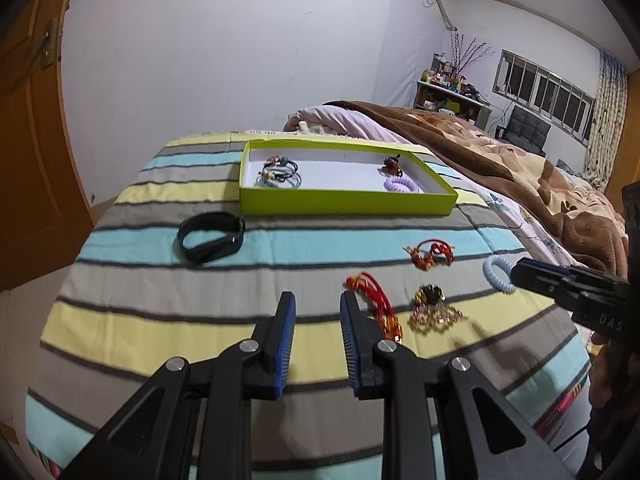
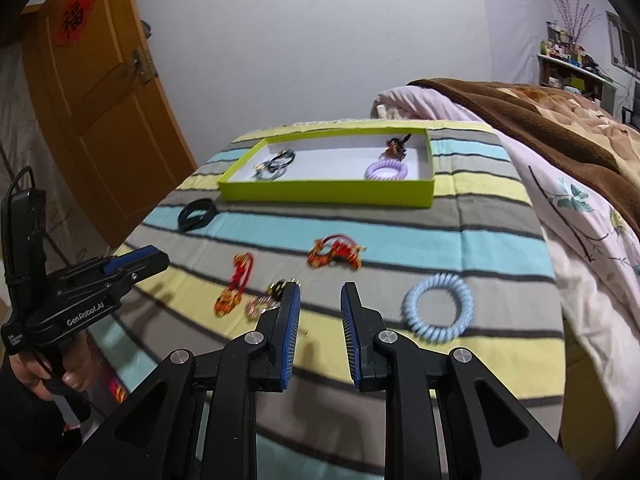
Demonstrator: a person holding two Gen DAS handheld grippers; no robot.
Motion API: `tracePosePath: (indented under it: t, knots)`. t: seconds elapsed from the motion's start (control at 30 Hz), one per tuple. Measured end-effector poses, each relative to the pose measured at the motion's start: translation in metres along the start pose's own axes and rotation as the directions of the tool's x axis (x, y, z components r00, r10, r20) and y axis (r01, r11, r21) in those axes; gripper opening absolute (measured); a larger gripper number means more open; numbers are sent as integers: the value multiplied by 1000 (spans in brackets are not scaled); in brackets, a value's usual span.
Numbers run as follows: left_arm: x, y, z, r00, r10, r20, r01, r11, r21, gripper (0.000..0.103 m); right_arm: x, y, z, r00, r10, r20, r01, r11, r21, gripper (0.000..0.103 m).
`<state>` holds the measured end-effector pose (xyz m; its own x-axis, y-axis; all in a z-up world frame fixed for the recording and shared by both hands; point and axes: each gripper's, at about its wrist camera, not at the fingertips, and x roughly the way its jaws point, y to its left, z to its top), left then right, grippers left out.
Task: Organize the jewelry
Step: 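Move the left tool to the red tassel while the right tool reaches the pink rhinestone clip, then close the left tool on the red tassel while the right tool grasps the pink clip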
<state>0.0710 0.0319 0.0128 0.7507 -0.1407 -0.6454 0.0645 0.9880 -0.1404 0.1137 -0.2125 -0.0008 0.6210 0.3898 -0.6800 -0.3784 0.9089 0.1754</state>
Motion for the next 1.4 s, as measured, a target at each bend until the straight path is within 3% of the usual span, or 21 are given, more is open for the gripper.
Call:
tracePosePath:
  t: [0.03, 0.07, 0.73, 1.0, 1.2, 1.27, 1.3, 1.4]
  knots:
    - [-1, 0, -2, 1000, -2, -2, 2, 1000, -3, 24, 1, 1, -2, 1000, 4, -5, -4, 1000, -4, 40]
    - [-2, 0, -4, 1000, -3, -4, 3, 1000, -7, 24, 2, 4, -4, 1000, 9, -10, -9, 1000, -10, 41]
    - [-3, 8, -10, 1000, -5, -7, 5, 999, -39, 24, 36, 28, -13, 995, 20, -96, -35, 988, -154, 41]
    - [0, 13, -7, 1000, -8, -13, 7, 999, -49, 24, 58, 40, -9, 990, -4, -142, -32, 966, -256, 41]
    - [4, 13, -4, 1000, -16, -16, 15, 998, -54, 24, 68, 40, -8, 984, -20, -175, -29, 962, -272, 41]
    - [5, 12, -3, 1000, -21, -18, 20, 998, -54, 24, 68, 39, -7, 985, -23, -174, -25, 964, -266, 36]
    - [6, 12, -3, 1000, -23, -20, 22, 998, -54, 24, 68, 37, -7, 985, -32, -171, -14, 965, -263, 24]
    - [10, 9, -2, 999, -32, -29, 30, 998, -52, 24, 66, 33, -6, 986, -33, -165, -8, 971, -241, 21]
